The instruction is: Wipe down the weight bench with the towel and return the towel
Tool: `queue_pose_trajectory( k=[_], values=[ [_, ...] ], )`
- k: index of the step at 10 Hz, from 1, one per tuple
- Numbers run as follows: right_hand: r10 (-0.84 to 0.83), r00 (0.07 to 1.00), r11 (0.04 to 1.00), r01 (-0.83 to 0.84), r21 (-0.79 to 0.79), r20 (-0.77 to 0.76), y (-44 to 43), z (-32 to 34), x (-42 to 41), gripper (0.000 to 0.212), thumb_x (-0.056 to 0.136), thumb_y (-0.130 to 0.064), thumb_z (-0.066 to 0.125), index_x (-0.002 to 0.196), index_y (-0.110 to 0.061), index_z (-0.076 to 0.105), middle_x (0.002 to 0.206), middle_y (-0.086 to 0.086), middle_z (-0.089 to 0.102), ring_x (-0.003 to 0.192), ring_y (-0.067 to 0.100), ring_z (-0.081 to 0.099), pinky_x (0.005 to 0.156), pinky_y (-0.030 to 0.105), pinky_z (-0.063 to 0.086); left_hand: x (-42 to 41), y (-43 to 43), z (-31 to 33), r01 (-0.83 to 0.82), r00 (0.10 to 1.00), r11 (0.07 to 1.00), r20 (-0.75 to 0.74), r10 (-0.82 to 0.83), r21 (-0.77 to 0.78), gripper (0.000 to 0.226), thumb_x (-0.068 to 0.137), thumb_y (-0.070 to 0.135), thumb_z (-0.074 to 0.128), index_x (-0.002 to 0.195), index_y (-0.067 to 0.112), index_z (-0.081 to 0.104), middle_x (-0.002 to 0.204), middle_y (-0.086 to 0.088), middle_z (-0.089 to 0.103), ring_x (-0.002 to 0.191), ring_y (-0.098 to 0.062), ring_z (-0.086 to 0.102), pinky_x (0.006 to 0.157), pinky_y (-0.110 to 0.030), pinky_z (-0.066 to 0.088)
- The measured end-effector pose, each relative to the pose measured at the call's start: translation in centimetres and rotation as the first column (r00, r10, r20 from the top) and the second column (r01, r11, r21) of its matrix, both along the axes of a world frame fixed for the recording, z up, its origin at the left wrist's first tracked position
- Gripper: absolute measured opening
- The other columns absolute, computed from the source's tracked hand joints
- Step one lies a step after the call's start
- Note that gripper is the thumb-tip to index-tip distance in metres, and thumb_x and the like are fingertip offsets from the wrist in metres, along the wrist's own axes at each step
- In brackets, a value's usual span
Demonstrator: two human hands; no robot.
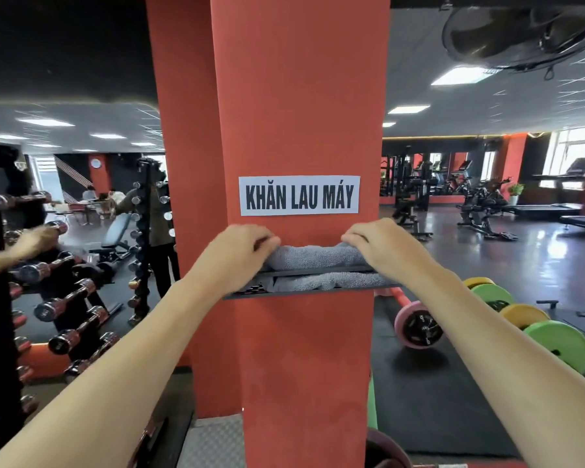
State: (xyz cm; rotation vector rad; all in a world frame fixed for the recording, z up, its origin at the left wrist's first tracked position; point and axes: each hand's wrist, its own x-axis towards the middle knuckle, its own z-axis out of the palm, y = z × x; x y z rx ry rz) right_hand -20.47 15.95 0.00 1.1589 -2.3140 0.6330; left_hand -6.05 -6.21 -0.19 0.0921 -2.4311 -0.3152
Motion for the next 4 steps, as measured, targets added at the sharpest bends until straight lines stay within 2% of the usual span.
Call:
queue_pose_trajectory(
  k=[1, 2, 3, 4],
  values=[
    [-0.037, 0.997, 0.979, 0.023, 0.202, 0.069, 0.0, -0.8, 0.6, 0.048, 0.108, -0.038, 0.029, 0.120, -0.013, 0.069, 0.109, 0.005, 0.073, 0.104, 0.025, 0.064, 0.093, 0.043, 0.049, 0.2, 0.7, -1.2, -0.085, 0.972, 0.989, 0.207, 0.110, -0.124, 0.040, 0.106, 0.047, 0.032, 0.087, 0.028, 0.061, 0.090, 0.008, 0.063, 0.096, -0.028, 0.063, 0.080, -0.037, 0.047],
    [-0.077, 0.978, 0.968, 0.027, 0.250, 0.194, 0.2, -0.7, 1.2, 0.056, 0.107, -0.047, 0.022, 0.141, -0.019, 0.056, 0.147, -0.001, 0.055, 0.137, 0.022, 0.047, 0.112, 0.037, 0.036, 0.8, 0.9, -1.4, -0.069, 0.969, 0.984, 0.226, 0.105, -0.162, 0.038, 0.107, 0.045, 0.026, 0.100, 0.032, 0.061, 0.106, 0.011, 0.063, 0.111, -0.023, 0.059, 0.088, -0.038, 0.047],
    [-0.074, 0.971, 0.967, 0.014, 0.254, 0.228, 0.4, -0.6, 1.4, 0.052, 0.107, -0.049, 0.021, 0.148, -0.030, 0.047, 0.156, -0.009, 0.043, 0.144, 0.014, 0.037, 0.115, 0.034, 0.029, 1.0, 0.6, -1.4, -0.046, 0.964, 0.989, 0.255, 0.080, -0.139, 0.042, 0.108, 0.042, 0.025, 0.124, 0.031, 0.062, 0.134, 0.012, 0.062, 0.126, -0.017, 0.053, 0.098, -0.040, 0.045],
    [-0.052, 0.987, 0.992, 0.034, 0.124, 0.149, 0.9, -1.6, 2.0, 0.051, 0.106, -0.048, 0.029, 0.149, -0.029, 0.044, 0.156, -0.008, 0.044, 0.144, 0.012, 0.036, 0.117, 0.037, 0.032, 1.5, 0.8, -1.9, -0.051, 0.984, 0.987, 0.163, 0.076, -0.154, 0.043, 0.106, 0.049, 0.028, 0.134, 0.032, 0.056, 0.145, 0.012, 0.056, 0.132, -0.019, 0.052, 0.102, -0.041, 0.044]
  ],
)
